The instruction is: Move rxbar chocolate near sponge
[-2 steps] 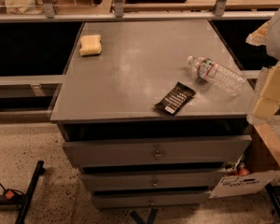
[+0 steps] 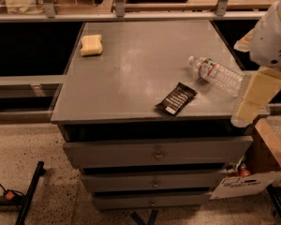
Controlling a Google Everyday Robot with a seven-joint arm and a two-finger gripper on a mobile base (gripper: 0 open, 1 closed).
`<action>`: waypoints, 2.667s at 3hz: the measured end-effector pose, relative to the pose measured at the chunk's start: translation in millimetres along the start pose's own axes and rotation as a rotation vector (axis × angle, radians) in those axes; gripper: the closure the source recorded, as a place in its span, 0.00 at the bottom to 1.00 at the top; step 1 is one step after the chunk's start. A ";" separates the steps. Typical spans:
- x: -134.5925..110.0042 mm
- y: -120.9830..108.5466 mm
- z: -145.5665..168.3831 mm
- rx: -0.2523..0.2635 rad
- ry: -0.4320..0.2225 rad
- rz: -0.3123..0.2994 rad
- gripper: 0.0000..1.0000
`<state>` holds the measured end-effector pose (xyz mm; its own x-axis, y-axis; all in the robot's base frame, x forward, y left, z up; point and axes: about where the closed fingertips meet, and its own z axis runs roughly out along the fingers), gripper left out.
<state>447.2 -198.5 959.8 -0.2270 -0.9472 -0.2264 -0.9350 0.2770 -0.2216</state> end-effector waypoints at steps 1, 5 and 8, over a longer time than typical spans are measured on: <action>-22.8 -3.8 38.3 -0.043 -0.033 0.023 0.00; -84.7 -17.9 153.6 -0.159 -0.095 0.190 0.00; -74.8 -34.3 191.2 -0.076 -0.123 0.279 0.18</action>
Offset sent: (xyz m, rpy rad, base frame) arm 0.0597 0.0954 -0.1083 0.1332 0.1385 -0.0218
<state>548.3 -106.3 803.0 -0.4474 -0.8083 -0.3826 -0.8598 0.5065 -0.0646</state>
